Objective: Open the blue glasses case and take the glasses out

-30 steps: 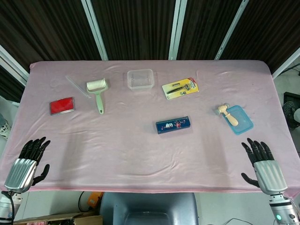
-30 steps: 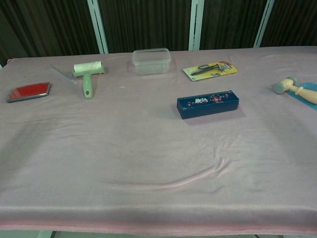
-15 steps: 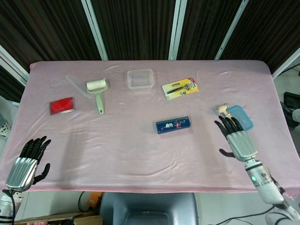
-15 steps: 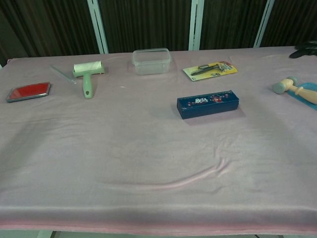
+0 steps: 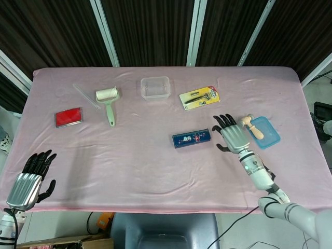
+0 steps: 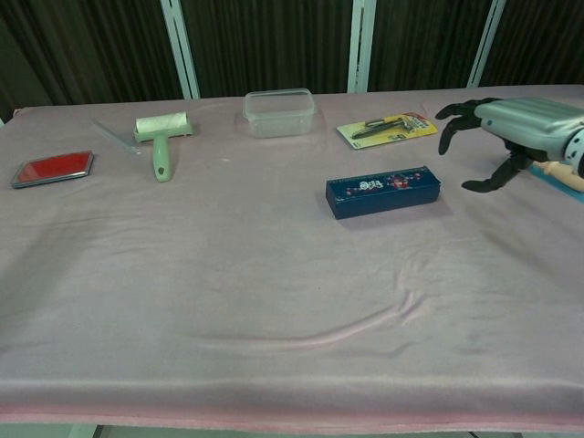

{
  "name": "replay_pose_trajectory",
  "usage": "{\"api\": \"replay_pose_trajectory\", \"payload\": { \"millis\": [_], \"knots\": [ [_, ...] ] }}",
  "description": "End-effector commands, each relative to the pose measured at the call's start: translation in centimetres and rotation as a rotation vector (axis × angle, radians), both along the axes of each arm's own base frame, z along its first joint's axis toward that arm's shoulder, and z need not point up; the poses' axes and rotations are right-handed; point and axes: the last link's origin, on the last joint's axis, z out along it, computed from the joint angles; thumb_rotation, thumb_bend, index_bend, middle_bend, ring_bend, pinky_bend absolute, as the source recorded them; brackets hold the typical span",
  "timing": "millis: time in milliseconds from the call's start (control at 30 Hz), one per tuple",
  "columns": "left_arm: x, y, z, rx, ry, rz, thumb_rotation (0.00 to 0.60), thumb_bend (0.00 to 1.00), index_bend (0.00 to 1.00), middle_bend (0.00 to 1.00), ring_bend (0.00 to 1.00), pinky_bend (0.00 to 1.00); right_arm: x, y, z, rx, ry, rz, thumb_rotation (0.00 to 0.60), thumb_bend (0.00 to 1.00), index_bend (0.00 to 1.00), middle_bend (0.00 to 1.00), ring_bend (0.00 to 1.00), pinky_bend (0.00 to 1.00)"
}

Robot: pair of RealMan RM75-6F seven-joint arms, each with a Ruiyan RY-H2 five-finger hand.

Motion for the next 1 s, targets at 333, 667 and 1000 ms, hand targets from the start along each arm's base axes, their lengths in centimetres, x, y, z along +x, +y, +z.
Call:
{"api": "replay_pose_trajectory", "payload": {
  "millis": [333,667,1000],
  "knots": [
    [0.0,0.0,0.0,-0.003,0.006,0.009,0.6,0.43,0.0,0.0,0.0,0.05,2.1,-1.6,-2.5,0.032,0.038,0.017,0.6,0.46,0.49,0.2,0.11,0.04],
    [0.0,0.2,0.0,-0.003,0.007,0.011,0.6,0.43,0.0,0.0,0.0,0.05,2.2,-1.8,-3.2,0.04,0.048,0.002,0.6,0.46,0.5,0.2,0.12,0.04],
    [0.1,0.2,-0.1,-0.003,0.011,0.009,0.6,0.44,0.0,0.0,0.0,0.05,2.3,-1.9,-3.6,0.044,0.051,-0.002,0.6,0.51,0.53,0.22,0.13,0.04]
  ]
}}
